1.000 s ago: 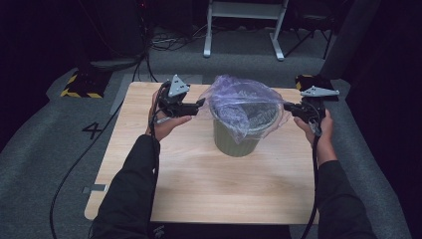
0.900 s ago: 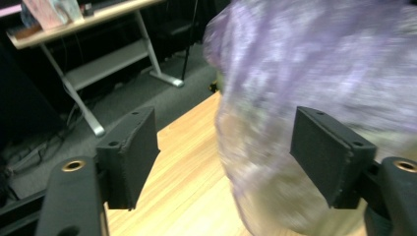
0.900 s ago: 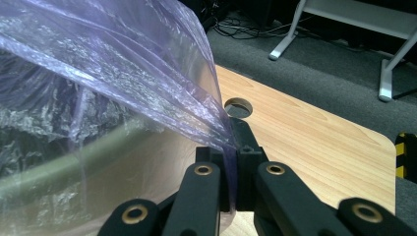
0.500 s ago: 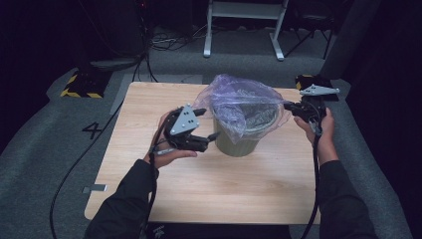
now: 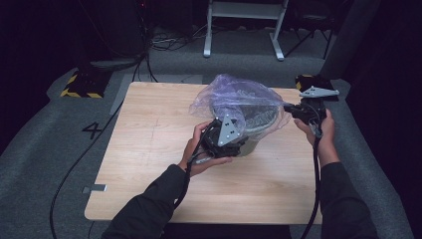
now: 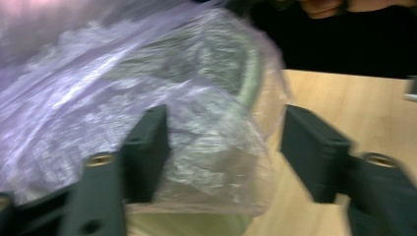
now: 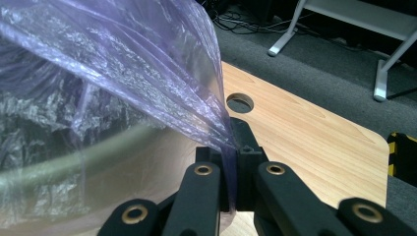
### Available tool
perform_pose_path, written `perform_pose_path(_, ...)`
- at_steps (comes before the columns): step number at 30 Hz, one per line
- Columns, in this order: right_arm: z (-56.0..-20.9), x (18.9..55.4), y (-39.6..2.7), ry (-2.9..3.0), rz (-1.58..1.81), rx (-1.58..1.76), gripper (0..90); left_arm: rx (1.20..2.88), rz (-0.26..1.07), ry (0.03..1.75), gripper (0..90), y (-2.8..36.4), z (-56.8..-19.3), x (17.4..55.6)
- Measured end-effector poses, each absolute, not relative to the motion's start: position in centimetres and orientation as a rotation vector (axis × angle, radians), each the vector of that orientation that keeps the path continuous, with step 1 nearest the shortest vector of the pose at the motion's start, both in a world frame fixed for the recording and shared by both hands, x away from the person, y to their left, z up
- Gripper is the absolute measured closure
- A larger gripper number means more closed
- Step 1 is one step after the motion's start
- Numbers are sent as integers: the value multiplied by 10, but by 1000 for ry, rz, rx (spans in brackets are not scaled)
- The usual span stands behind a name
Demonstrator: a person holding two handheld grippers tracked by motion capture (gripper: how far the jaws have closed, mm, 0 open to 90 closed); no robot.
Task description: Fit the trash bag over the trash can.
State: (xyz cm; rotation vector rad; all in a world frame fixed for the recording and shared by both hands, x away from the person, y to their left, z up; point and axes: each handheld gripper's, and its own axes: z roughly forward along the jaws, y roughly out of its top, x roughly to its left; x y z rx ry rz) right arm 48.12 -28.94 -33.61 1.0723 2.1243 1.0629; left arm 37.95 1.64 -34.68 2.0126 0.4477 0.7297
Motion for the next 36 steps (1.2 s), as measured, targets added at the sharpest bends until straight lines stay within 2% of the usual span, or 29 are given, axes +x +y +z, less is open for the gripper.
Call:
perform_pose_path(2,-336,480,-291,2123,1062,1075,900,2008,780,455,614,19,-347,380)
perform_pose_path(3,-337,479,-291,2122,1064,1075,900,2001,780,455,691,22,-346,381)
perform_pose_path(4,-336,479,-292,2120,1064,1074,900,1987,756,459,725,25,-345,382)
perform_pose_path(6,-336,477,-293,2115,1068,1072,898,1995,797,449,860,29,-344,381)
perform_pose_path(11,-334,469,-300,2123,1069,1060,700,2007,732,426,896,40,-346,380)
perform_pose_path(17,-334,456,-307,2206,1049,928,325,1996,679,458,898,53,-350,383)
perform_pose_path(19,-332,449,-308,2207,1063,885,248,1995,664,470,898,56,-351,384)
perform_pose_path(22,-326,437,-308,2187,1096,820,179,1993,666,479,899,57,-352,384)
perform_pose_path(27,-314,414,-293,2146,1116,676,158,2020,666,465,899,52,-353,385)
perform_pose_path(33,-304,398,-266,2061,1115,552,180,2053,652,447,899,48,-354,385)
perform_pose_path(34,-303,398,-263,2054,1119,542,221,2059,651,443,899,48,-354,386)
perform_pose_path(35,-302,398,-259,2056,1110,524,311,2065,649,443,899,48,-355,386)
perform_pose_path(36,-302,399,-255,2057,1088,498,458,2069,645,440,899,48,-355,387)
